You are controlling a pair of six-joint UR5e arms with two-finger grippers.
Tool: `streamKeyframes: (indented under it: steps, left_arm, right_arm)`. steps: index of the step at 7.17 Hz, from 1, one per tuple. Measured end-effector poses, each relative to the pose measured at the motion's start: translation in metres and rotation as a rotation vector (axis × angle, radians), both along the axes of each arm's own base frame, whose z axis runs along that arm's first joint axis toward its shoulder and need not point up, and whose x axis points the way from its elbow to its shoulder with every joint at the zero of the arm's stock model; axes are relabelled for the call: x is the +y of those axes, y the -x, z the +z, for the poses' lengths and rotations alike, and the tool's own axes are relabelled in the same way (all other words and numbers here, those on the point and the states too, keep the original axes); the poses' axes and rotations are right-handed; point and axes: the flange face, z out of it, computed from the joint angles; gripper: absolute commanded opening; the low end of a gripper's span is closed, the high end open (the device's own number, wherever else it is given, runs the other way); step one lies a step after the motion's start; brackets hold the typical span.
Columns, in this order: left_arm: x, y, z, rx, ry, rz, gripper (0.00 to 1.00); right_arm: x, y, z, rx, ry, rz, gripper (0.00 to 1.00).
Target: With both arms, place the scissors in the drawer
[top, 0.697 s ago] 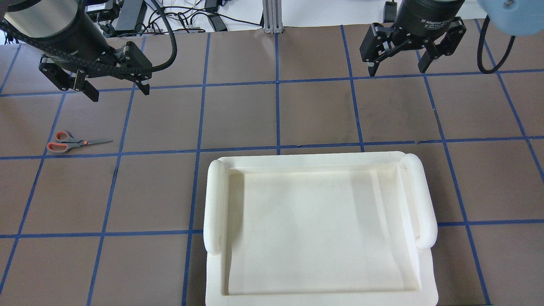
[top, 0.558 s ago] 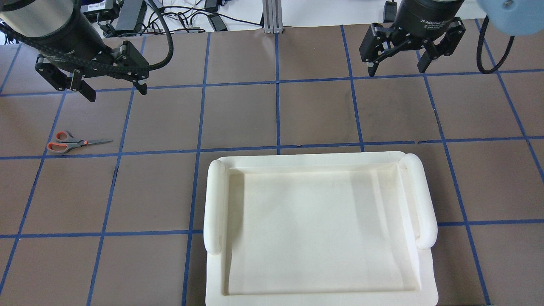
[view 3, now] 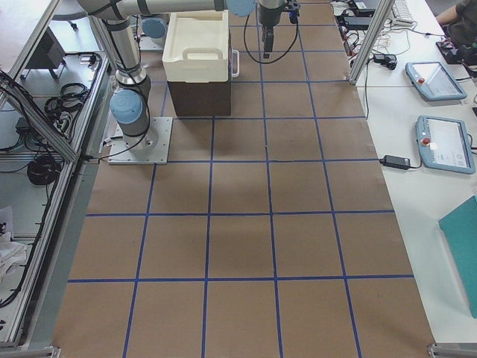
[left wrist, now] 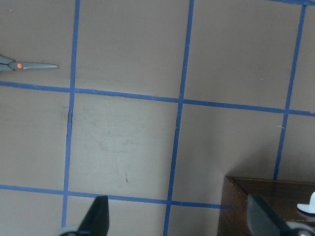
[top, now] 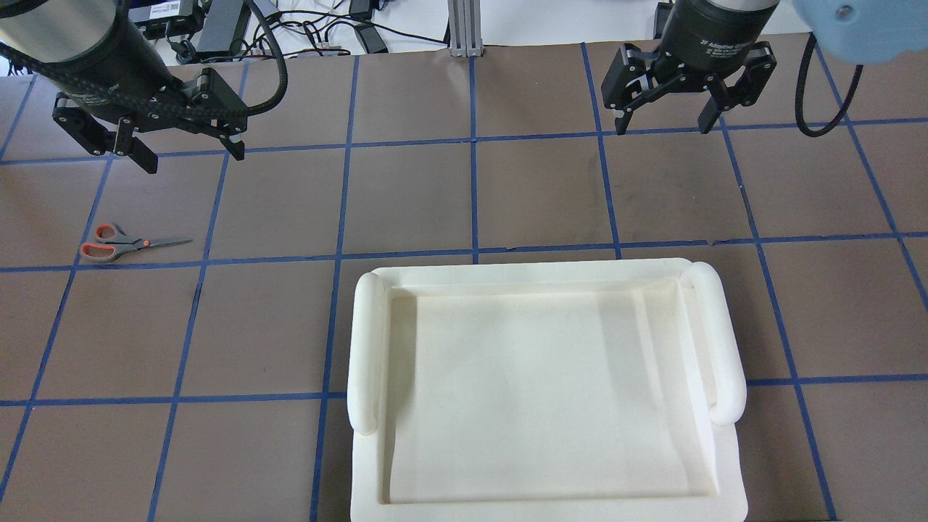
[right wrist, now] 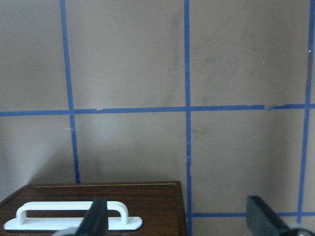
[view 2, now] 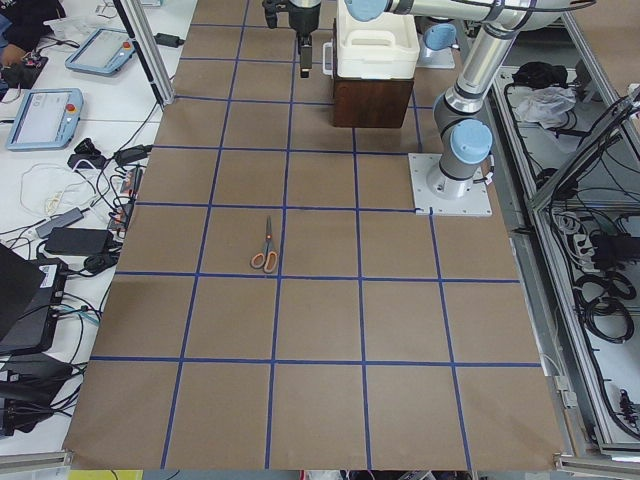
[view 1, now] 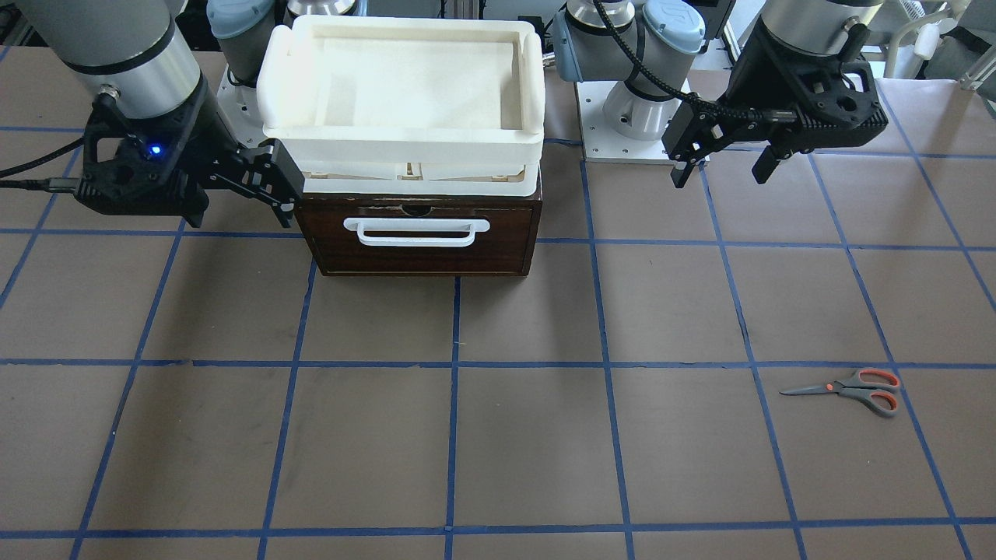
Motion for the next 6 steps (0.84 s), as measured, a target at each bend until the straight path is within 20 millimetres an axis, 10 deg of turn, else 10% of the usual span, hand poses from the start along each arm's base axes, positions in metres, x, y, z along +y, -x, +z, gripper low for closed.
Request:
streamKeyframes:
  steps: [3, 6]
  left_arm:
    - [-0.011, -0.024, -0.010, -0.002, -0.013, -0.037, 1.00]
    - [-0.016, -0.111, -0.053, 0.029, -0.084, -0.246, 1.00]
  right_arm:
    - [-0.028, -0.074, -0.063, -0.080, -0.113, -0.414, 1.00]
    - [-0.047, -0.112, -0.120, -0.021, -0.228, -0.940, 1.00]
